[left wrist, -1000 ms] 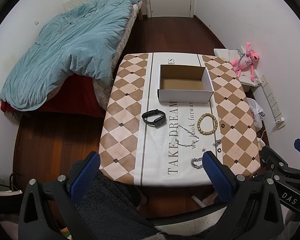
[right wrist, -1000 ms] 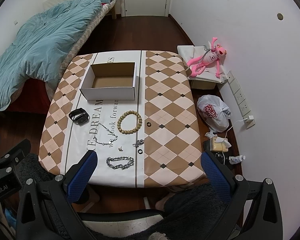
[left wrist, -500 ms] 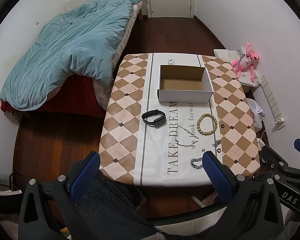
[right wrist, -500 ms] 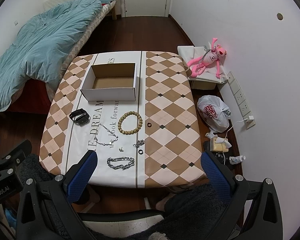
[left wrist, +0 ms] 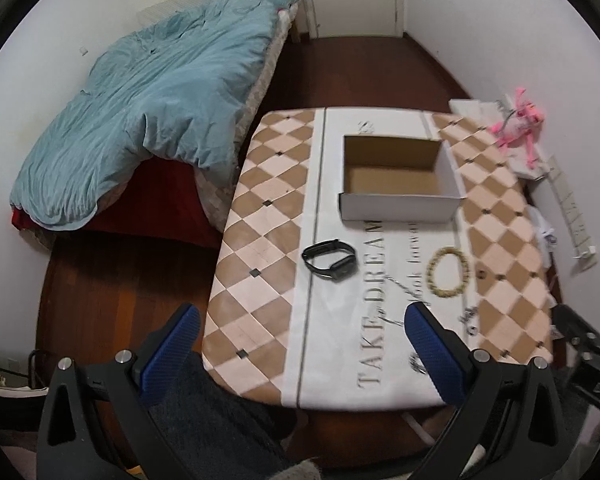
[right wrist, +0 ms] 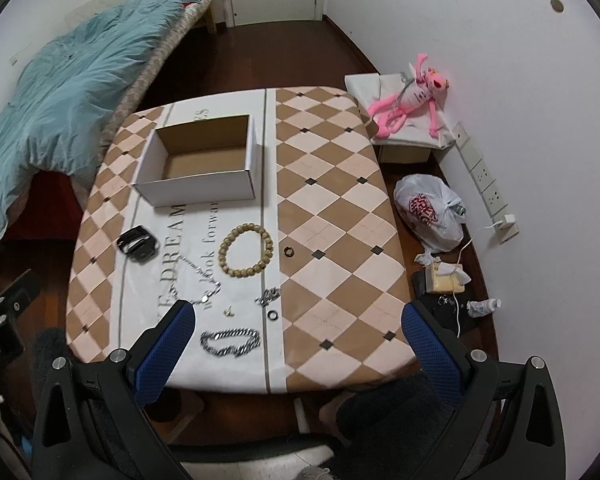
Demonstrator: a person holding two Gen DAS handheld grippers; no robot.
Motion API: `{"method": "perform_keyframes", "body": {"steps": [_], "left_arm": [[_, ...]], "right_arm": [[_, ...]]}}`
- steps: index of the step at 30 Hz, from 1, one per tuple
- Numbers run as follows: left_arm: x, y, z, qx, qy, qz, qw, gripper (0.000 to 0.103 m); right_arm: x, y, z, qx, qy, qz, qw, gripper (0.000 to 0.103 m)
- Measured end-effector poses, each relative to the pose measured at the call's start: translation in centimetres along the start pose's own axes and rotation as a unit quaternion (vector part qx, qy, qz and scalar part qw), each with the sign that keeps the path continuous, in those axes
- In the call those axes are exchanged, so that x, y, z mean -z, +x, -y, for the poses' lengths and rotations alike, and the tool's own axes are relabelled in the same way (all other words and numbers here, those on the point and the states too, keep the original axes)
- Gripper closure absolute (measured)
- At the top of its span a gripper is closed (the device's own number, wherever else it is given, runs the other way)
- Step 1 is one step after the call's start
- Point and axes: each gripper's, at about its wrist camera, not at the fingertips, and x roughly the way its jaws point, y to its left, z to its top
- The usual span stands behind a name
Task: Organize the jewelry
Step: 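Grasp the black watch band with the left tool while the right grasps the bead bracelet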
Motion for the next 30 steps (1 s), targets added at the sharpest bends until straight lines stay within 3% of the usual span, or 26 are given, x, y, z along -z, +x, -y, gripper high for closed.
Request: {"method": "perform_keyframes", "body": {"steps": [3, 11, 14, 16, 19, 26, 28, 30], "left_arm": [[-0.9, 3.2, 0.1, -0.013, 0.0, -0.019, 0.9997, 0.0], [-2.9, 11.6, -0.1, -0.025, -0.017, -0.087, 0.9957, 0.0], [-3.4, 14.5, -1.0, -0.016, -0.033, -0.119, 0.9922, 0.001], [-3.6, 16.4, -1.5, -0.007, -0.048, -0.141, 0.9887, 0.01], [-3.8, 18.8, -2.5, 0.005, -0.078, -0.168, 0.9827, 0.013], [-3.4, 23.0, -3.7, 0.027, -0.112, -0.212, 0.9704, 0.023], [-3.2, 23.9, -3.6, 0.033, -0.111, -0.219, 0.9688, 0.043], [-3.2, 24.3, -3.6, 0.041, -0.113, -0.213, 0.9696, 0.051]], "right_arm": [[-1.1, 3.6, 0.1, -0.007, 0.008, -0.021, 1.0, 0.004], [-3.7, 14.0, -1.3, -0.029, 0.008, -0.096, 0.995, 0.04], [-4.2, 16.6, -1.8, -0.029, 0.008, -0.105, 0.994, 0.044], [-4.6, 18.3, -2.0, -0.031, 0.011, -0.118, 0.992, 0.044], [-5.3, 20.2, -2.3, -0.032, 0.012, -0.13, 0.991, 0.044], [-6.2, 23.1, -3.0, -0.032, 0.004, -0.151, 0.988, 0.044], [-6.2, 23.7, -3.0, -0.029, 0.002, -0.158, 0.987, 0.044], [-6.3, 23.7, -3.0, -0.029, -0.002, -0.153, 0.988, 0.044]]}}
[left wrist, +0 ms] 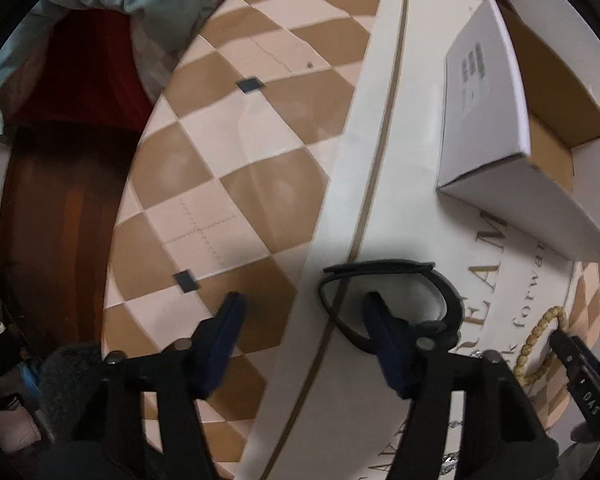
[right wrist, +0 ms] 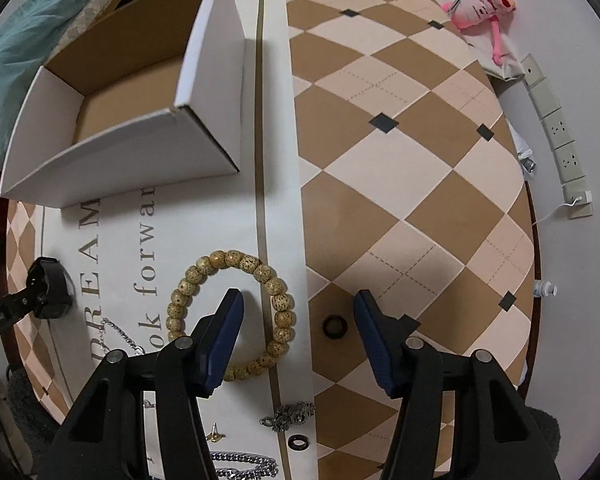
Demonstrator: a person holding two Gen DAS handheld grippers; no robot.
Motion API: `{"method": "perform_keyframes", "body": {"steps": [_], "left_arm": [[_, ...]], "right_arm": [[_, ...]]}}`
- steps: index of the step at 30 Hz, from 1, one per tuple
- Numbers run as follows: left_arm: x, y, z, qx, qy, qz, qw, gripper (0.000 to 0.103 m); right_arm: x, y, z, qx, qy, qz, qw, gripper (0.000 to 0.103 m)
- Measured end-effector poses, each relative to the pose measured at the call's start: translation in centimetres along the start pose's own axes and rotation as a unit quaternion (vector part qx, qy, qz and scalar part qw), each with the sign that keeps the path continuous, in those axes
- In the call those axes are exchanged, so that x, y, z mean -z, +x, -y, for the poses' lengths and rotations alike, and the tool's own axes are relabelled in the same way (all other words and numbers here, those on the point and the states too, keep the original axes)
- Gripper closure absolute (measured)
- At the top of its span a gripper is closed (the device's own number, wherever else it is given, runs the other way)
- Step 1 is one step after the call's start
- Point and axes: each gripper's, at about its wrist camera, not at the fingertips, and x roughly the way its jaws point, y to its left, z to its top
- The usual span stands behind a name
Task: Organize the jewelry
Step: 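Grasp the black watch band with the left tool while the right grasps the bead bracelet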
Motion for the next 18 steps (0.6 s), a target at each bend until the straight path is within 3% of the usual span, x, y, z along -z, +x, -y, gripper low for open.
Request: {"method": "perform_keyframes", "body": {"steps": [2, 3, 5, 11, 18], "left_arm": [[-0.3, -0.1, 0.4, -0.001, 0.017, 0.011, 0.9998, 0.072], [-0.5, -0.2, 0.9, -0.004, 0.026, 0.014, 0.9996, 0.089], [-0.7, -0.1, 1.6, -0.009, 0.044, 0.018, 0.9988, 0.094], [-0.9, -0.9, 2.9, -0.028, 0.084, 0.053, 0.9947, 0.097], [1.5, -5.4, 5.6, -0.033, 0.118, 0.096, 0.9879, 0.101]], "right_arm": [[0.0, 0.0, -0.1, 0.002, -0.008, 0.009, 1.0, 0.054], [0.0, -0.1, -0.3, 0.002, -0.016, 0.015, 1.0, 0.059], [0.3, -0.4, -1.2, -0.006, -0.027, 0.023, 0.999, 0.092], [1.7, -1.0, -1.9, -0.023, -0.034, 0.04, 0.998, 0.094], [3.7, -3.6, -2.3, -0.036, -0.033, 0.085, 0.995, 0.094]]}}
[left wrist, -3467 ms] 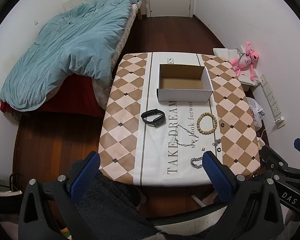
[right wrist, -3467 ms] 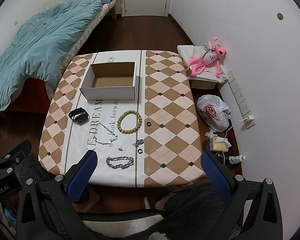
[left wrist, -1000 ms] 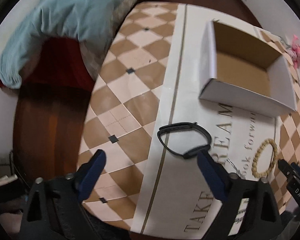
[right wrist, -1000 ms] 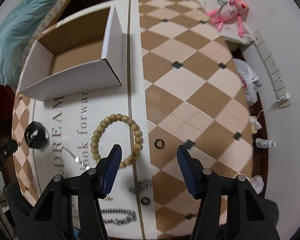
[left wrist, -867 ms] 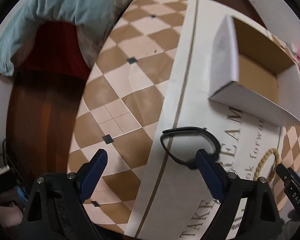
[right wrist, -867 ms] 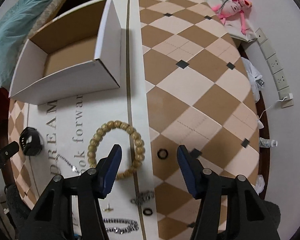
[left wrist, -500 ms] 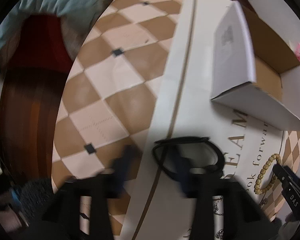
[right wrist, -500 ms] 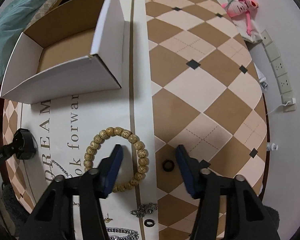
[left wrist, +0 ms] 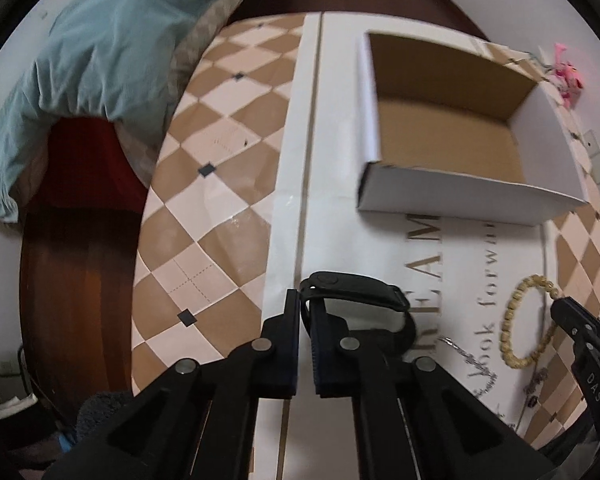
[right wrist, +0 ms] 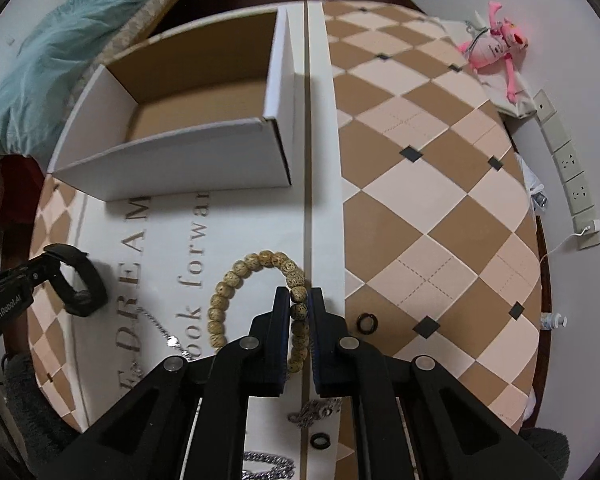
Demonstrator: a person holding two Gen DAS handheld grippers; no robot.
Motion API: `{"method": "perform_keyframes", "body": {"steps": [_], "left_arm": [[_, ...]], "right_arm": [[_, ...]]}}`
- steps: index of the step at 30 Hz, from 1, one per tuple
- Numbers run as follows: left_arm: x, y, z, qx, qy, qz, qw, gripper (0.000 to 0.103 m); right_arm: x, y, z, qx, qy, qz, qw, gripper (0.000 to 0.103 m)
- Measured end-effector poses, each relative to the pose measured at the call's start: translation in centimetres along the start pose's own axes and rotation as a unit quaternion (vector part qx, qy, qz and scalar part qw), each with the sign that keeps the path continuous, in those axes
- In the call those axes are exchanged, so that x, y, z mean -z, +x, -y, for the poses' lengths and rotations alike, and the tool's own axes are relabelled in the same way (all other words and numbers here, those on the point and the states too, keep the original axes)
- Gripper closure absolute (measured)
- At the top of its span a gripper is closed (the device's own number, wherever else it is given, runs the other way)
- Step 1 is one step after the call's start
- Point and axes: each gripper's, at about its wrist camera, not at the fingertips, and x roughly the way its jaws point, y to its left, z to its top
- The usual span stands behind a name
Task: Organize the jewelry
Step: 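Grasp the black watch band with the left tool while the right grasps the bead bracelet, then carry the watch band into the white box with the left tool while the right drops the bracelet in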
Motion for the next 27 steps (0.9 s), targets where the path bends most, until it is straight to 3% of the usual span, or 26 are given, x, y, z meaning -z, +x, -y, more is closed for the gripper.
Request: {"method": "perform_keyframes", "body": {"steps": [6, 11, 12, 22, 27], "left_arm": [[2.0, -3.7, 1.6, 0.018, 0.015, 0.035, 0.9991, 0.101], [1.4, -5.6, 1.6, 0.039, 0.017, 0.06, 0.9973, 0.101], [0.1, -4.6, 0.8, 0.043, 0.017, 0.064, 0.9969, 0.101], [-6.4, -7.8, -0.3, 0.094, 0.013, 0.112, 0.9891, 0.101], [-10.4, -6.4, -0.4, 0.107, 0.012, 0.102, 0.989, 0.101]], "right_arm": [[0.5, -3.5, -0.5, -0.015, 0.005, 0.038, 0.999, 0.094], [-0.6, -6.4, 0.0, -0.028, 0.005, 0.072, 0.997, 0.094], [-0.9, -7.2, 0.0, -0.032, 0.007, 0.08, 0.996, 0.094], [-6.5, -14.1, -0.2, -0.074, 0.005, 0.151, 0.986, 0.094], [-10.4, -14.5, -1.2, -0.095, -0.013, 0.153, 0.984, 0.094]]}}
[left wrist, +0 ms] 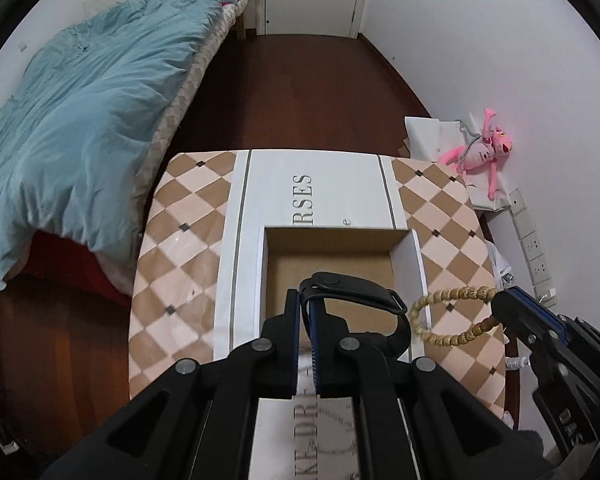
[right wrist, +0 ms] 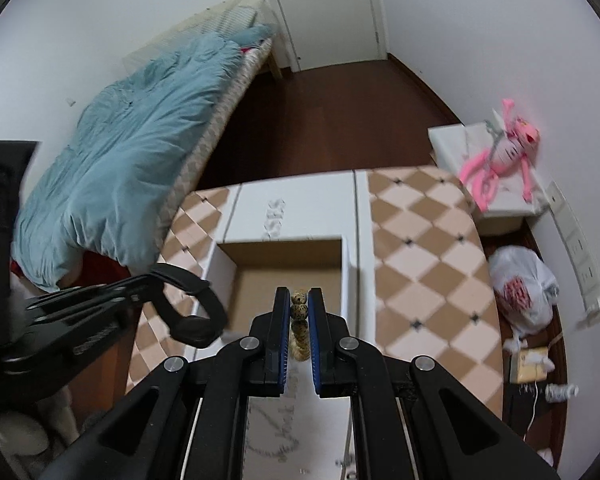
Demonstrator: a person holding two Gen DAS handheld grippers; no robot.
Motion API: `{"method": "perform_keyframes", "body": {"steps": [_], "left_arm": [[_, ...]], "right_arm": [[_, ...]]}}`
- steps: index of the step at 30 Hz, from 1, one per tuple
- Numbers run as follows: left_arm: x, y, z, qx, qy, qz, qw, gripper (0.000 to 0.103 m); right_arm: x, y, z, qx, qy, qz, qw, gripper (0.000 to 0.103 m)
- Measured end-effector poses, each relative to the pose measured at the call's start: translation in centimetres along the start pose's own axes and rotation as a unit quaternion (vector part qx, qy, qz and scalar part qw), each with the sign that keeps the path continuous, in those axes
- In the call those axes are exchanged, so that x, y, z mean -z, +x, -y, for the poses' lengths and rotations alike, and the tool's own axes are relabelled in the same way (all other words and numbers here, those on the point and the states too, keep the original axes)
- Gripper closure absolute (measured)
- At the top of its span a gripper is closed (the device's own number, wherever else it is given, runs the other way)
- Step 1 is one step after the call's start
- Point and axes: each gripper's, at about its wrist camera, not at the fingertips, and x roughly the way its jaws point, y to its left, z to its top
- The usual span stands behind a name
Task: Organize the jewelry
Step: 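Carry the watch band into the white box with the left tool while the right drops the bracelet in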
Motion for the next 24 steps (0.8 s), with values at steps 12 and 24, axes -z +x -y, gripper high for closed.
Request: {"method": "perform_keyframes", "body": {"steps": [12, 24], "left_arm": [[-4.0, 7.3, -1.8, 0.023, -0.015, -0.072, 0.997, 0.095], [-4.7, 7.4, -2.3, -0.014, -0.008, -0.04, 0.9991, 0.002]], "right_arm": [[-3.3, 9.4, 0.1, -0.029, 0.003, -0.075, 0.997, 0.094], [-4.1, 12.3, 1.5, -0.017, 0.0, -0.124, 0.992, 0.045]]}}
